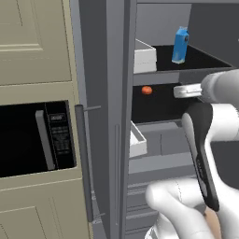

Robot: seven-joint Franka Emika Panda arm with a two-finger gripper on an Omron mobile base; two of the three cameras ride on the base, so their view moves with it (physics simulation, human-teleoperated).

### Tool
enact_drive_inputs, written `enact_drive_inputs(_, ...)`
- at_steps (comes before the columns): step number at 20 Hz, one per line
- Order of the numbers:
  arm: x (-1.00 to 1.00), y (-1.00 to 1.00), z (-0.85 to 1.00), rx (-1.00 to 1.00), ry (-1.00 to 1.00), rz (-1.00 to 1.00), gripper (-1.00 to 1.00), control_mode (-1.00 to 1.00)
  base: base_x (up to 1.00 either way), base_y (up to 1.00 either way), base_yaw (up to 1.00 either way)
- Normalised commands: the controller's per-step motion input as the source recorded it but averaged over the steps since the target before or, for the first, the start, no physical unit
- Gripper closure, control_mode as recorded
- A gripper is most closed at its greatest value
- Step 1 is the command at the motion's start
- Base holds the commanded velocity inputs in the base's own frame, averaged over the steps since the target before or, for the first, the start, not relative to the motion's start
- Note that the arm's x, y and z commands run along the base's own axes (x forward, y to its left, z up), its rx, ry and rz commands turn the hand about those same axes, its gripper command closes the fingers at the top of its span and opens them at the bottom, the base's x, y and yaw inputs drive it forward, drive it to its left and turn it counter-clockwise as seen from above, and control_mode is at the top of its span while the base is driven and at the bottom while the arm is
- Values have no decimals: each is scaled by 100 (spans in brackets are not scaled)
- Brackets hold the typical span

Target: Take out the milk from the fridge and place it on the tray on the counter. Then take the sugar cube near the tray and place it in the tray.

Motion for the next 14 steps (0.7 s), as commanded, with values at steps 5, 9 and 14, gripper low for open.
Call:
enact_drive_inputs(5,0,-2,48,0,-24,-11,-100,-100,0,0,0)
enact_drive_inputs(9,-6,-8,29,13,-22,-12,-100,-100,0,0,0)
enact_drive_inputs(14,0,-5,22,6,-24,-9,-100,-100,0,0,0)
